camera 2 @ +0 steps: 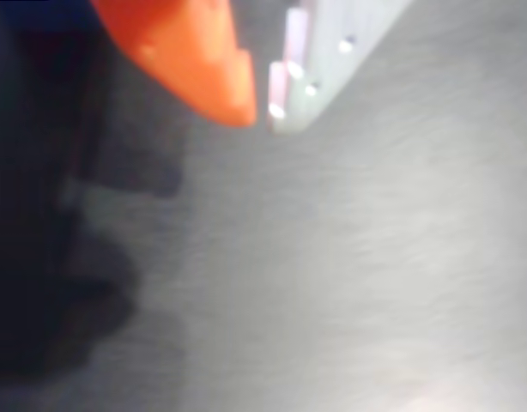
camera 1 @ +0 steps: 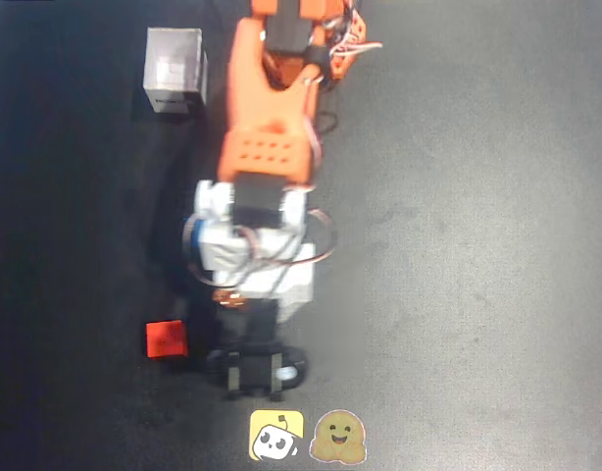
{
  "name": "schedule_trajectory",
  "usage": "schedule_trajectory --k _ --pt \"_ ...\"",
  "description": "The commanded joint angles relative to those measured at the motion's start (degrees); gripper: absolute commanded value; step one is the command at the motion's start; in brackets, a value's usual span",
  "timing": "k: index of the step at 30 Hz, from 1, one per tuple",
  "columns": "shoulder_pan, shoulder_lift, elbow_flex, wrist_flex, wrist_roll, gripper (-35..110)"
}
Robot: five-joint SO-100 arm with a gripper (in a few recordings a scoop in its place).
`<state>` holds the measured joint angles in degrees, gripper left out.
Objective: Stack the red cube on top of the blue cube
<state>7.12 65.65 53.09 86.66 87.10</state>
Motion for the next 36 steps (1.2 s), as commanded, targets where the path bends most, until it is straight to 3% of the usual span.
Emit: schedule_trajectory --k 1,20,31,36 --pt "3.3 0.1 -3.3 0.4 -1.2 0" --pt "20.0 -10.9 -16.6 7.7 -3.4 0" --pt "20.0 -11.2 -18.5 8.4 -3.5 0" --pt "17.8 -16.4 -27.5 10.1 -3.9 0"
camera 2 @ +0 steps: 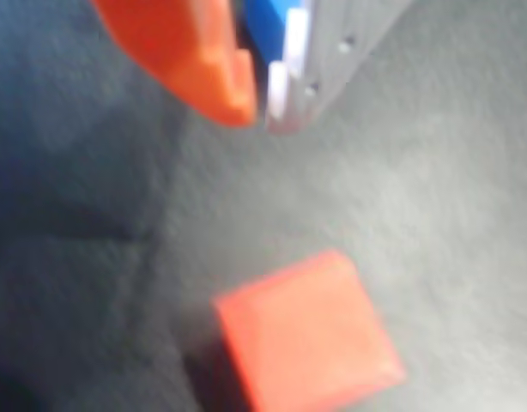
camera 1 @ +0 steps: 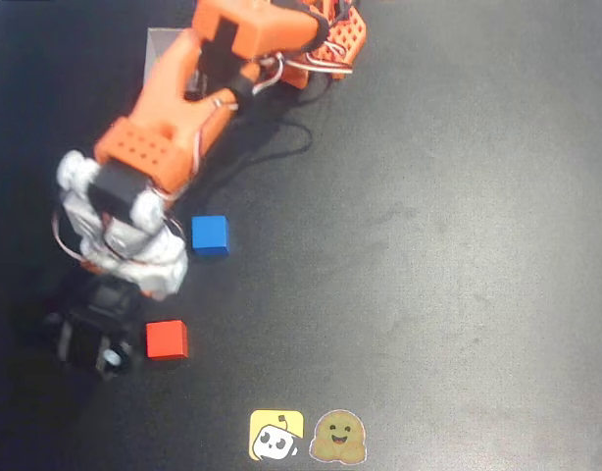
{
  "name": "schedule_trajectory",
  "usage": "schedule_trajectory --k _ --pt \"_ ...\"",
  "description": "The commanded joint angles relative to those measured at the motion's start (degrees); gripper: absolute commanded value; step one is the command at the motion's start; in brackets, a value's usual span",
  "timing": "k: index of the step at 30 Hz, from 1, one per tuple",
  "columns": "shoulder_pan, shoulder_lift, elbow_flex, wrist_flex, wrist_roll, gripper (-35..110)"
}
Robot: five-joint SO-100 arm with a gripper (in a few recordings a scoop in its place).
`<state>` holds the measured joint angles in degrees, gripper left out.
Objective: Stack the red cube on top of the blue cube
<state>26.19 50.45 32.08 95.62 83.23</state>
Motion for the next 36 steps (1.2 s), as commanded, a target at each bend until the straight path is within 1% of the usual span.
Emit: schedule_trajectory --k 1,4,6,9,14,17,22,25,31,36 --pt "-1.7 -3.3 -9.9 2.3 0.0 0" --pt "-2.9 -12.7 -26.0 7.7 -0.6 0" --pt "-3.7 -14.0 -27.5 7.6 -0.4 0" --pt "-4.3 -14.9 -27.7 7.6 -0.1 0" --pt "-4.2 -16.0 -28.3 7.6 -0.9 6" --pt "-4.2 -18.0 -30.7 7.6 -1.6 13" --pt "-4.2 -20.6 -32.6 7.6 -1.8 14" --pt "-4.5 -21.6 -33.0 7.6 -1.8 19" --pt "-5.9 -23.0 -33.0 7.7 -1.6 23" --pt "-6.4 -24.8 -33.3 7.7 -1.6 23"
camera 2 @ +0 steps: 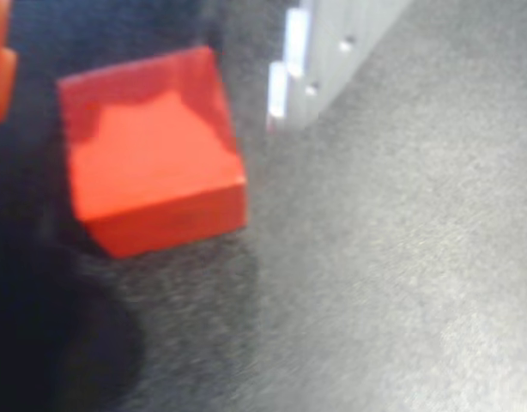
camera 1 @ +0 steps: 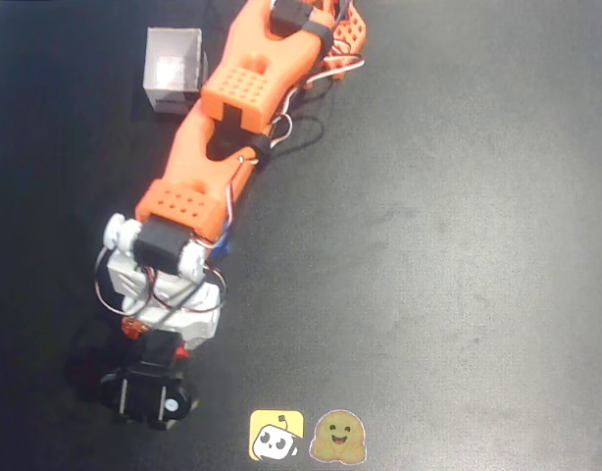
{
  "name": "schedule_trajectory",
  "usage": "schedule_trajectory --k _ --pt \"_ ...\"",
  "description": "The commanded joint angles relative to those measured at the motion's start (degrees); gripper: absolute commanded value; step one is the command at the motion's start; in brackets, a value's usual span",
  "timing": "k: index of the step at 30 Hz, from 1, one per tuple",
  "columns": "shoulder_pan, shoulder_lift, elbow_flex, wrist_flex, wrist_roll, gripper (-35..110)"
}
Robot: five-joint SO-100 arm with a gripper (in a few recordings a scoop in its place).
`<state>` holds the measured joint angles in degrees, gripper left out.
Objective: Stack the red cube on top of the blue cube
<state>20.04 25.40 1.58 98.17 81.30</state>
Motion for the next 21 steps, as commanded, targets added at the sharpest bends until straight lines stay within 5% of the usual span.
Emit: schedule_trajectory --k 1,21 --pt "-0.4 -0.1 -2.9 5.2 0.4 23" --pt "0.4 -8.1 -11.3 5.2 -0.2 21"
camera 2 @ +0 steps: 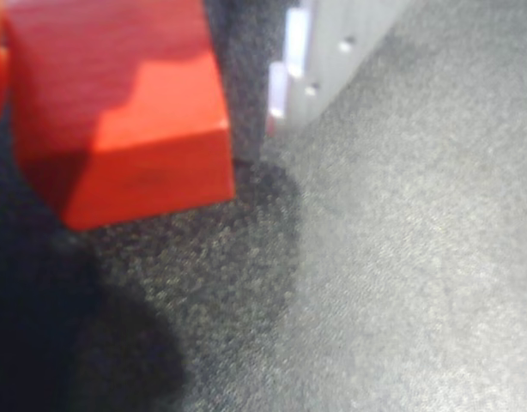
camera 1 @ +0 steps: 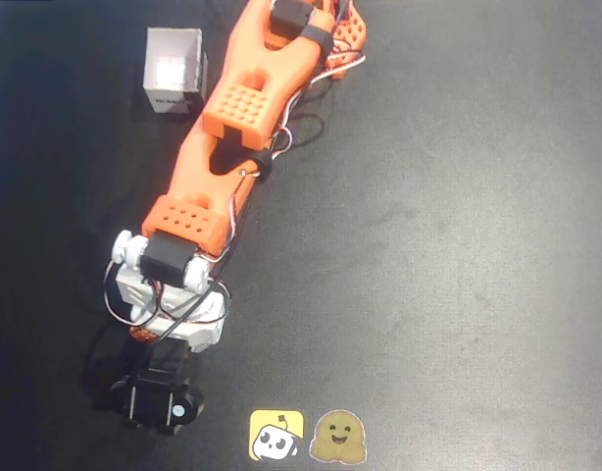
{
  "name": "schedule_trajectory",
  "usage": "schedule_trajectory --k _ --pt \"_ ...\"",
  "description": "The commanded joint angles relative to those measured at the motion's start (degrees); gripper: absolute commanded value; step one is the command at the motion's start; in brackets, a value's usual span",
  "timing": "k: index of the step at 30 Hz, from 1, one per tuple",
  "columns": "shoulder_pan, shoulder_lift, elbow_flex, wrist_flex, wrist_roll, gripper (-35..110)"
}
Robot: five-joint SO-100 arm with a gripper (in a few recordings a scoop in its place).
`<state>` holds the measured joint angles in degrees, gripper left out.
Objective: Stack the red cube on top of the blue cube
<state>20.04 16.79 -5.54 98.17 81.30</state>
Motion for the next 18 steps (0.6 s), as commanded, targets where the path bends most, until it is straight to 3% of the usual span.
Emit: schedule_trajectory --k 1,12,18 --pt "0.4 0.4 -4.2 5.2 -0.3 20" --pt "1.4 0.1 -4.2 5.2 -0.4 1" --pt "1.5 1.4 -3.4 5.2 -0.4 0"
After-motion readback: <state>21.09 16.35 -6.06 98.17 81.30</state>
